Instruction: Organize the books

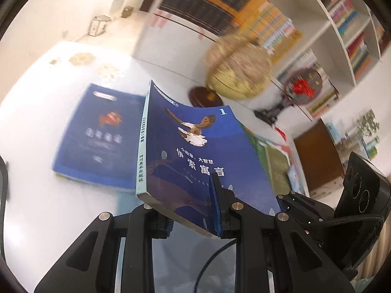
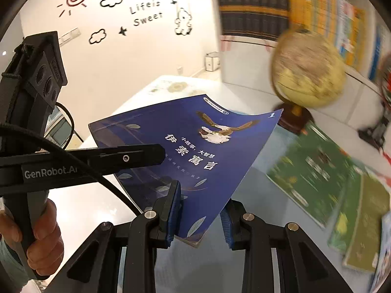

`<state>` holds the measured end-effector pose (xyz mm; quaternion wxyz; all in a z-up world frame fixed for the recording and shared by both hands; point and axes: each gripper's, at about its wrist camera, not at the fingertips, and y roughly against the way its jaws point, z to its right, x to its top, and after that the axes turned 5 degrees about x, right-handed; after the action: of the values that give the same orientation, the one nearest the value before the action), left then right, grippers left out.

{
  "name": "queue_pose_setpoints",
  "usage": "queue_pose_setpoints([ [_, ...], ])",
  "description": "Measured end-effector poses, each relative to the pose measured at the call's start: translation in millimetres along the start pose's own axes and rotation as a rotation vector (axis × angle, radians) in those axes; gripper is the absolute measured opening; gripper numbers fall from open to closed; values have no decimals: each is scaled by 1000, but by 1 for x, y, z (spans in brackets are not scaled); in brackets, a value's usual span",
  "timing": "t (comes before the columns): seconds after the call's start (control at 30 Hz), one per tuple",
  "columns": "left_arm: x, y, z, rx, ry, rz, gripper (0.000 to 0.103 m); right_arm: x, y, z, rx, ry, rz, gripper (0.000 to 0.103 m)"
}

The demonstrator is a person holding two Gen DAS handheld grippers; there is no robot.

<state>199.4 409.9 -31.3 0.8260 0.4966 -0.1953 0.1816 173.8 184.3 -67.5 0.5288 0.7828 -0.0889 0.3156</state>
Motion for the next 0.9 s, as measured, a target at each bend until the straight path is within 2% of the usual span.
queue_pose_setpoints([
  [0.23, 28, -20, -58, 32, 73, 2, 21, 40, -61, -22, 24, 27, -40, 30],
  [0.5, 42, -51, -96, 49, 135, -21, 21, 65, -113, -13, 64, -44, -87, 30],
  [0.8, 35, -72, -109, 43, 178, -90, 21, 70, -140, 1, 74, -78, -137, 31],
  [0.9, 30, -76, -112, 78, 203, -136, 28, 66, -146, 5, 80, -104, -161, 31],
])
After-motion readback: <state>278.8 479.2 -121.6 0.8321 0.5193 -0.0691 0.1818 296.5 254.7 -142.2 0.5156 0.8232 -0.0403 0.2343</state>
